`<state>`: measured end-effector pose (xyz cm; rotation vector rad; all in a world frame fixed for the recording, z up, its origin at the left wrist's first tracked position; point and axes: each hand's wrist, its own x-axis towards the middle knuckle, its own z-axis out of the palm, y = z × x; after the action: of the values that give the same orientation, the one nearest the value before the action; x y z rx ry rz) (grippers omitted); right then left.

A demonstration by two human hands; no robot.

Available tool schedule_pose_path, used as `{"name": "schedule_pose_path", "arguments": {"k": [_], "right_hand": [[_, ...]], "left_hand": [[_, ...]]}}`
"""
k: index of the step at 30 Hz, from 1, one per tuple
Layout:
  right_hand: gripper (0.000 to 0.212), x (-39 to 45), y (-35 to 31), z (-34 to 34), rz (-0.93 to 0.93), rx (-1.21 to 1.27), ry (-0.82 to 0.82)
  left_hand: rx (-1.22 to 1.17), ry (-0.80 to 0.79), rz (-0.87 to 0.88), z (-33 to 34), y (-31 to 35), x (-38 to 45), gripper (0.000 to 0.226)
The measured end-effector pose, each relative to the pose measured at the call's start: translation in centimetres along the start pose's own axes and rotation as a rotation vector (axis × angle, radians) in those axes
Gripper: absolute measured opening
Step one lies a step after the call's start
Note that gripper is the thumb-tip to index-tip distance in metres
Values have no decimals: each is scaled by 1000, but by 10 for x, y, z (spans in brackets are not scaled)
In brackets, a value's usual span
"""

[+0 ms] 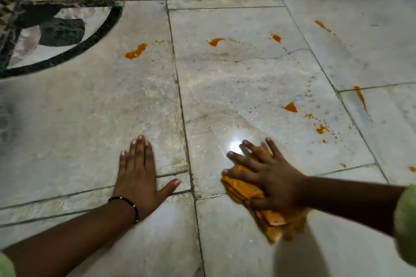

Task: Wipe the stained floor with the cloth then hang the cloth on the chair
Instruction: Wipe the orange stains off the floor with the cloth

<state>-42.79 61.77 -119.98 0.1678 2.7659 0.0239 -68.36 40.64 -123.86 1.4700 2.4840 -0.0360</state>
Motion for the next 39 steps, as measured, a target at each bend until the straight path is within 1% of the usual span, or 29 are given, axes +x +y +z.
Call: {"name": "schedule_pose_path", "arguments": {"k": [2, 4, 5, 6, 8, 9, 10, 11, 12, 14, 15, 16, 18, 20, 23, 25, 26, 28, 30, 32, 34, 36, 39], "right_hand": [[79, -8, -29, 8, 146, 89, 86], [81, -28, -63, 16, 215, 172, 151], [83, -43, -75, 23, 215, 196, 158], [84, -57, -83, 30, 189, 209, 155], [83, -85, -81, 42, 130, 198, 138], [82, -99, -72, 49, 132, 187, 133], [81, -113, -60, 56, 191, 198, 138], [79, -121, -45, 59, 294, 228, 157], [75, -126, -29, 61, 422, 270, 177], [67, -118, 0, 59, 654, 332, 209], [65, -112, 10, 57, 722, 338, 222], [64, -102, 15, 56, 746, 335, 228], [65, -87, 15, 53, 699, 300, 223], [66, -85, 7, 54, 599, 274, 220], [68, -123, 0, 69, 482, 270, 210], [68, -159, 9, 83, 430, 261, 198], [68, -173, 18, 88, 454, 263, 194], [66, -184, 42, 92, 578, 298, 183], [62, -170, 61, 85, 701, 333, 196], [61, -142, 67, 75, 764, 332, 200], [62, -124, 63, 68, 733, 299, 210], [62, -118, 48, 65, 636, 269, 210], [62, -131, 23, 72, 488, 268, 216]], "left_hand": [[9, -94, -28, -9, 0, 3, 125], [-20, -125, -36, -20, 10, 2, 124], [-51, -113, 17, -24, 25, 1, 117], [-80, -85, 110, -27, 43, -2, 109], [-78, -9, 369, -24, 88, -7, 94], [-75, 37, 468, -19, 111, -8, 89], [-80, 71, 533, -13, 133, -7, 85], [-83, 92, 557, -7, 149, -6, 84], [-83, 99, 554, 0, 163, -4, 84], [-82, 88, 489, 12, 180, 1, 84], [-90, 73, 431, 17, 188, 1, 84], [-98, 65, 361, 21, 193, 0, 83], [-87, 83, 280, 27, 200, -1, 81], [-50, 91, 281, 30, 200, 0, 79], [-16, 109, 300, 32, 199, 3, 80], [-1, 116, 287, 33, 200, 3, 81], [-2, 123, 280, 34, 200, 2, 81], [-4, 134, 273, 33, 201, 1, 81], [-5, 125, 275, 32, 202, 1, 82], [-17, 117, 262, 32, 201, 1, 82], [-16, 114, 260, 31, 202, 1, 82], [-19, 119, 262, 30, 202, 1, 82], [-20, 132, 265, 30, 202, 2, 82]]}}
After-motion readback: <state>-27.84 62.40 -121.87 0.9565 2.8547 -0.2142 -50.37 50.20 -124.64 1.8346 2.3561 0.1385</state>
